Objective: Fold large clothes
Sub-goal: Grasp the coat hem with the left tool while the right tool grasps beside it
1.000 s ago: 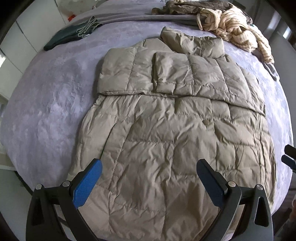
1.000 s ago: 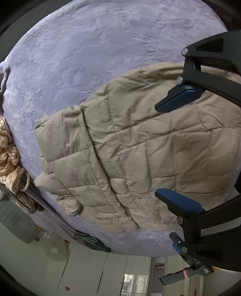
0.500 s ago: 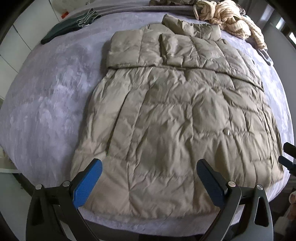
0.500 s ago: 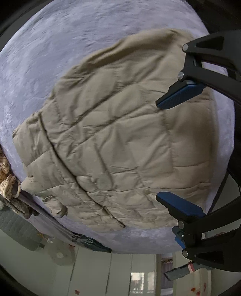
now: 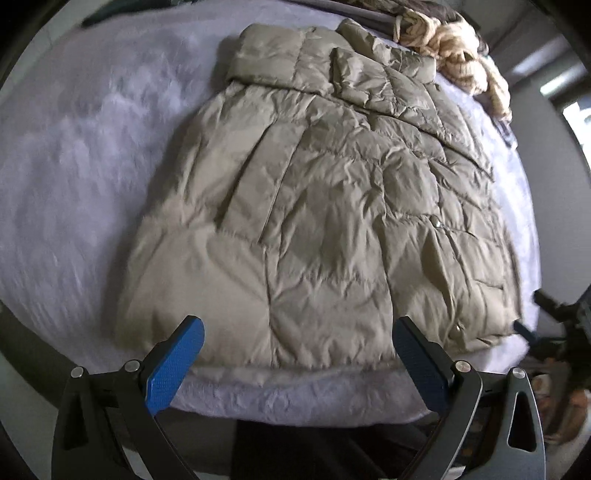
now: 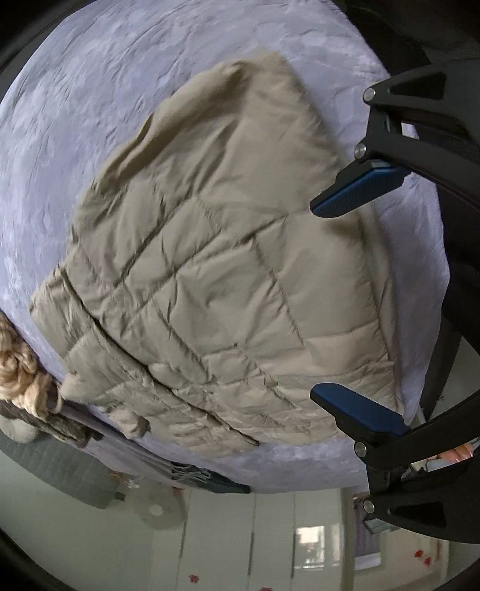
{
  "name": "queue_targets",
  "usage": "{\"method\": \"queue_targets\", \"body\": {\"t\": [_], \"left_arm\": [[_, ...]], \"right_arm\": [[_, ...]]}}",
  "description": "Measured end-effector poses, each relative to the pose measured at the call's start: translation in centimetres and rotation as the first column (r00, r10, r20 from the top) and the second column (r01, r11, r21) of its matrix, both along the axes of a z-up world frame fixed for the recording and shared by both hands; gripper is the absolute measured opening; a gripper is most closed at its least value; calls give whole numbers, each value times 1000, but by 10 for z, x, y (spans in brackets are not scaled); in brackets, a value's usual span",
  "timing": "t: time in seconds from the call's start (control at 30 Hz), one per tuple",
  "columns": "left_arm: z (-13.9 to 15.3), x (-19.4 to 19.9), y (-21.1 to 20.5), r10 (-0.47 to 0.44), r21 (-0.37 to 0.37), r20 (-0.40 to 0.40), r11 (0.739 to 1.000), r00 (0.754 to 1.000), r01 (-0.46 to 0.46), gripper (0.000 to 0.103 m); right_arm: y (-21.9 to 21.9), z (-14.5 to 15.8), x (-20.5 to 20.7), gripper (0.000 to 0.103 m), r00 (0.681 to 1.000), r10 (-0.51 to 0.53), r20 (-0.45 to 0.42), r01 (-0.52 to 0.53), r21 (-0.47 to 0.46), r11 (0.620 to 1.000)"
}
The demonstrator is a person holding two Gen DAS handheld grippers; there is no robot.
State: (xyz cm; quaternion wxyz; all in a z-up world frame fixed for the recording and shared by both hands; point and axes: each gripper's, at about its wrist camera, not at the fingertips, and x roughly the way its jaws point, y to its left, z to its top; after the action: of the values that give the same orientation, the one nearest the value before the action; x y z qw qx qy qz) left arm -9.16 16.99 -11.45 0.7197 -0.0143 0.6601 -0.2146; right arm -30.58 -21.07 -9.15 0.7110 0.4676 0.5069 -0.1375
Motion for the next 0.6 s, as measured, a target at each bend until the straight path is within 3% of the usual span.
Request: {"method": "queue_targets", "body": {"t": [0.13, 0.33, 0.47, 0.53, 0.6], "left_arm": [[-14, -8, 24, 36, -81, -91, 996, 995, -44, 102], [-45, -14, 33, 65, -188, -252, 975, 965, -115, 102], [-61, -12, 25, 106, -195, -291, 966, 951, -167, 102], [-64, -7, 23, 138, -202, -285, 959, 949, -200, 102], [-62, -1, 21, 172, -209, -266, 950, 948, -231, 102]], "right_arm": [[-6, -13, -24, 93, 998, -53, -34, 54, 29, 998], [-20, -41, -53, 93, 980, -189, -67, 196, 120, 973], [-25, -53, -51, 93, 970, -233, -68, 241, 153, 958], [-28, -56, -47, 103, 967, -249, -56, 255, 168, 952], [-30, -57, -43, 103, 960, -279, -25, 278, 201, 939]]}}
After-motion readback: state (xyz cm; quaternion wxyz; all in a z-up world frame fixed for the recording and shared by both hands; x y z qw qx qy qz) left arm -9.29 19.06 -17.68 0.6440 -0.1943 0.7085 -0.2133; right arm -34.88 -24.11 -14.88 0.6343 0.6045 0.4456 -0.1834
